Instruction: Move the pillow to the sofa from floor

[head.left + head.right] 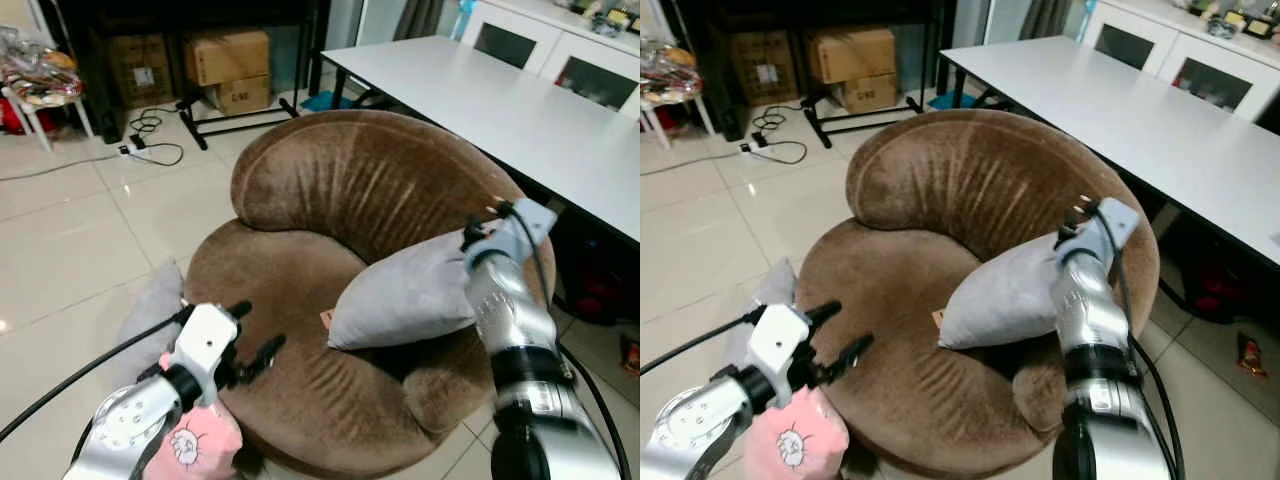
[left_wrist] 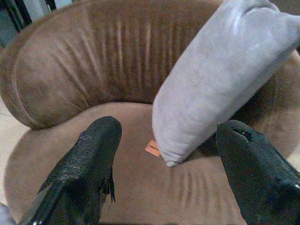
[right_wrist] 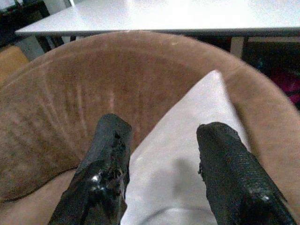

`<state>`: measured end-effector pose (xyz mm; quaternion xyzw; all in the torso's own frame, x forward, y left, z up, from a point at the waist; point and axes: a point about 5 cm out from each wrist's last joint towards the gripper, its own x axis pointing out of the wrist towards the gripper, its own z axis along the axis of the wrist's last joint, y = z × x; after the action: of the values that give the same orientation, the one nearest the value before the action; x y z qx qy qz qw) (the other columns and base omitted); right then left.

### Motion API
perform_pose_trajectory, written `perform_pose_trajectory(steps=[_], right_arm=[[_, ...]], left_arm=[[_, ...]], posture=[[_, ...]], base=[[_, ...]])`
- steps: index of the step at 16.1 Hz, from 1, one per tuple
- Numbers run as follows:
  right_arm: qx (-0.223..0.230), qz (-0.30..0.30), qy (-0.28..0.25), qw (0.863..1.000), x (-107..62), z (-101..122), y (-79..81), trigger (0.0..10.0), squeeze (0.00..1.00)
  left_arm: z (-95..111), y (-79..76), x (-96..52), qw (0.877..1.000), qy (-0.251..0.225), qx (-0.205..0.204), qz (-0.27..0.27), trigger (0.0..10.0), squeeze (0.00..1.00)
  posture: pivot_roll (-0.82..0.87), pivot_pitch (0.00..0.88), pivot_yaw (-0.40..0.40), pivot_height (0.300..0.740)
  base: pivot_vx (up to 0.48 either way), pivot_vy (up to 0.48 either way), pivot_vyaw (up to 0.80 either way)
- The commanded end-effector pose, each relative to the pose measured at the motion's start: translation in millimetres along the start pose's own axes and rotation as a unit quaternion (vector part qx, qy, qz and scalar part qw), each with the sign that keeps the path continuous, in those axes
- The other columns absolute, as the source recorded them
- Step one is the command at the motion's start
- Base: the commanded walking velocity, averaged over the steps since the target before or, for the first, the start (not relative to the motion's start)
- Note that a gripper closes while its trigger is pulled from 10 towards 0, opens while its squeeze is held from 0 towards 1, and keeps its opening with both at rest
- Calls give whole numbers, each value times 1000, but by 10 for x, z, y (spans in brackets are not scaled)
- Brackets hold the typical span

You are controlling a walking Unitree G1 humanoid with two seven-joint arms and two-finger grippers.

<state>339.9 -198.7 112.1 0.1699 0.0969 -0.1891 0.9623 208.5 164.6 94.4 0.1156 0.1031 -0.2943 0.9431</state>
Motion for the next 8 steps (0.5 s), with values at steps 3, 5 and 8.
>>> perform_pose_trajectory(steps=[3, 5, 8], right_arm=[[-73, 142, -25, 987, -407, -62, 7, 10000, 0], [-87, 178, -10, 980, -643, -154, -18, 10000, 0], [-144, 178, -7, 973, -748, -208, -51, 10000, 0]], left_arm=[[73, 87, 90, 995, -38, 10, 97, 10000, 0], [66, 86, 58, 992, -34, 16, 120, 10000, 0], [37, 83, 48, 990, -34, 14, 139, 10000, 0]], posture=[[66, 0, -96, 740], [67, 0, -103, 740], [60, 0, -107, 740]], base=[[0, 0, 0], [0, 0, 0], [-86, 0, 0]])
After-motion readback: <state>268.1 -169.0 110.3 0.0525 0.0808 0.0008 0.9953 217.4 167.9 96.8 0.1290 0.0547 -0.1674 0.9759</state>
